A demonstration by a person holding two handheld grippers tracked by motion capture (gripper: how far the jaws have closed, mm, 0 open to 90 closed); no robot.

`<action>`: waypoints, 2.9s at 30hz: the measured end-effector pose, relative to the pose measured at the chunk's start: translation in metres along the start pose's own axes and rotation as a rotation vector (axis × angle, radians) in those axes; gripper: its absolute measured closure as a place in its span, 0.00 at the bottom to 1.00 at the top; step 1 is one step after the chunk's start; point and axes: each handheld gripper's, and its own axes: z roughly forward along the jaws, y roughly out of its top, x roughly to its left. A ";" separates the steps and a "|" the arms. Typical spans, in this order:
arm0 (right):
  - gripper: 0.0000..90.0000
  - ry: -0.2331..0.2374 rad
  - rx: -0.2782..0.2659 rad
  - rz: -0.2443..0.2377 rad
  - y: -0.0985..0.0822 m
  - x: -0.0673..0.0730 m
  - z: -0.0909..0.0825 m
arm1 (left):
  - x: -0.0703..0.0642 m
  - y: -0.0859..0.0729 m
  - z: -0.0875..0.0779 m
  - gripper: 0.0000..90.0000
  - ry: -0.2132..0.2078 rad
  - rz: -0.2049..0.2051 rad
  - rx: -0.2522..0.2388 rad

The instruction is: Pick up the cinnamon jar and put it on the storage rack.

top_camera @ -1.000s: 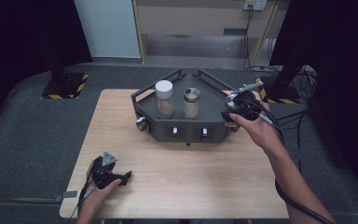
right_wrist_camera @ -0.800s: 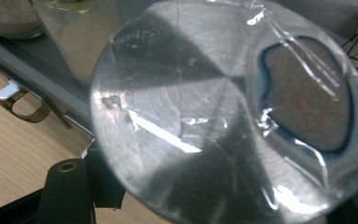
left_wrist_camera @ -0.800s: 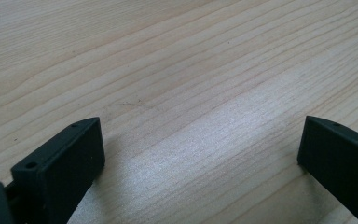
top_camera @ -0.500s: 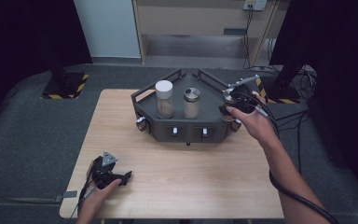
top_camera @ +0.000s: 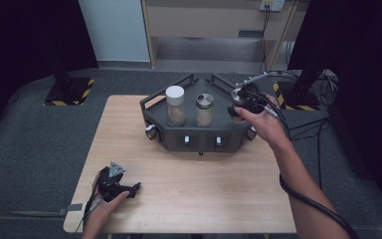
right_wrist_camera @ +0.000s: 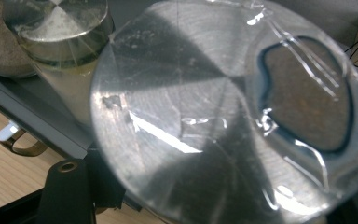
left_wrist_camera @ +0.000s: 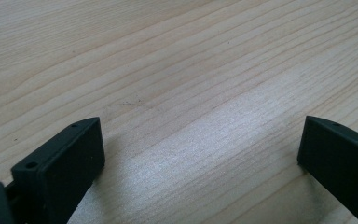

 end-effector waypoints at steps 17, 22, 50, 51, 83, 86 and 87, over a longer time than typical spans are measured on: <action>0.35 0.005 0.003 0.005 0.012 0.001 0.013 | 0.000 0.000 0.000 0.00 -0.001 0.000 0.000; 0.35 0.008 0.013 0.011 0.013 0.001 0.019 | 0.000 0.000 0.000 0.00 0.000 0.000 0.000; 0.35 0.040 0.022 0.072 0.000 -0.011 0.046 | 0.001 0.000 0.000 0.00 -0.003 0.004 0.000; 0.35 0.041 0.022 0.076 0.000 -0.011 0.047 | 0.001 0.000 0.000 0.00 -0.003 0.005 0.000; 0.35 0.059 0.034 0.101 -0.003 -0.014 0.059 | 0.001 0.000 0.000 0.00 -0.003 0.004 0.000; 0.35 0.059 0.033 0.101 -0.003 -0.014 0.060 | 0.001 0.000 0.000 0.00 -0.003 0.004 0.000; 0.35 0.059 0.033 0.100 -0.003 -0.014 0.060 | 0.001 0.000 0.000 0.00 -0.003 0.005 0.000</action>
